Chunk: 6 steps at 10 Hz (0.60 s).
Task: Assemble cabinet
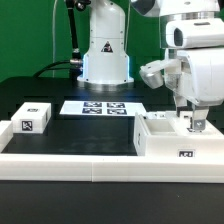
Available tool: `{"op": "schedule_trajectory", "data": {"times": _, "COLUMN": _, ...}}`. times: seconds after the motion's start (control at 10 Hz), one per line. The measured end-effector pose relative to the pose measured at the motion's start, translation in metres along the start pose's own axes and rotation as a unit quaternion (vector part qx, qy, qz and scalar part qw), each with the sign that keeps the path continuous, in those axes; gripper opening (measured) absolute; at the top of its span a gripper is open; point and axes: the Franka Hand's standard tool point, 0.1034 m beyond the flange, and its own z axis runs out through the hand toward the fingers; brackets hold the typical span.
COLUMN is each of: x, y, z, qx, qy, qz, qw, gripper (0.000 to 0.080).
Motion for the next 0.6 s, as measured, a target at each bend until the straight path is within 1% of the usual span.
{"op": "schedule_trajectory", "data": {"times": 0.1, "x": 0.0, "y": 0.0, "z": 0.0, "qx": 0.0, "qy": 0.0, "qz": 0.0, "qw": 1.0, "gripper": 0.0754}}
{"op": "schedule_trajectory", "data": {"times": 0.2, "x": 0.0, "y": -0.001, "z": -0.002, "qx": 0.0, "qy": -0.001, "qz": 0.001, "qw": 1.0, "gripper": 0.0792}}
{"op": "schedule_trajectory", "data": {"times": 0.4, "x": -0.001, "y": -0.008, "z": -0.018, "qx": -0.004, "qy": -0.007, "qz": -0.002, "qw": 1.0, "gripper": 0.0797}}
{"op": "schedule_trajectory", "data": {"times": 0.6, "x": 0.0, "y": -0.007, "z": -0.03, "qx": -0.01, "qy": -0.011, "qz": 0.003, "qw": 1.0, "gripper": 0.0797}}
